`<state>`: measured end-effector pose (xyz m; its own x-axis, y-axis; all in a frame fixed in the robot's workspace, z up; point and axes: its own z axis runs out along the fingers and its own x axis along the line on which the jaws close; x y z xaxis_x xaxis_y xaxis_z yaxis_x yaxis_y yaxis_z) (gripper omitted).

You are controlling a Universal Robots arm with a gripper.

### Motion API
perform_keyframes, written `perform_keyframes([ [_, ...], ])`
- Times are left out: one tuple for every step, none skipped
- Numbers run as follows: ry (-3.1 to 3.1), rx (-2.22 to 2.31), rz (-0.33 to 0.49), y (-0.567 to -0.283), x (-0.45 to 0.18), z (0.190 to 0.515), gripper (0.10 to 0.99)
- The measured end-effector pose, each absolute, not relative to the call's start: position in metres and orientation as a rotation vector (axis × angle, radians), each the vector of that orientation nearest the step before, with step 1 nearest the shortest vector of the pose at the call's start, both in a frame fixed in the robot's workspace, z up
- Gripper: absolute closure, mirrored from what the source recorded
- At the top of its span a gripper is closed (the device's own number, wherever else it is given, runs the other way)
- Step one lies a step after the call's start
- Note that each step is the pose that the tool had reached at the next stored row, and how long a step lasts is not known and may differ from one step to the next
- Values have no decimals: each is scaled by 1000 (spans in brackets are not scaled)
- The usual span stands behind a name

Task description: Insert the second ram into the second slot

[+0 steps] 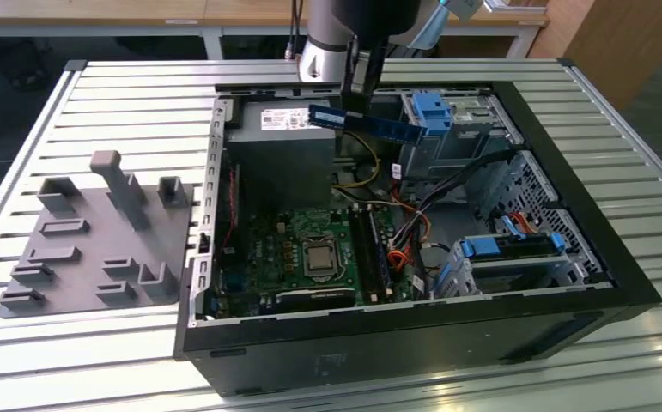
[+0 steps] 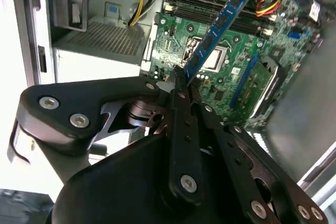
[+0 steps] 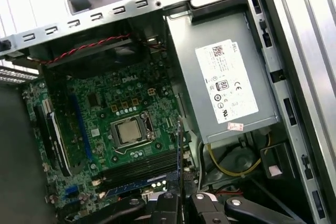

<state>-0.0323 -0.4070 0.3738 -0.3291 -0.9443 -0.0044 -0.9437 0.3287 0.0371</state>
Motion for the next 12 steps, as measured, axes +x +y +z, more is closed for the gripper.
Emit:
perform_keyframes([
  [-2562, 1786, -51, -407, -32, 373, 945],
  [-2578, 1764, -51, -407, -32, 373, 945],
  [-2594, 1741, -51, -407, -32, 372, 945],
  [-2609, 1718, -50, -407, -32, 372, 945],
  [-2624, 1695, -50, -407, -32, 371, 945],
  [-2641, 1669, -50, -407, -32, 371, 945],
  [-2656, 1645, -50, -407, -32, 370, 945],
  [-2671, 1621, -50, -407, -32, 370, 945],
  [-2685, 1598, -49, -407, -32, 369, 945],
  [-2696, 1579, -49, -407, -32, 369, 945],
  [-2701, 1571, -49, -408, -32, 369, 945],
  [-2702, 1569, -49, -410, -32, 368, 945],
])
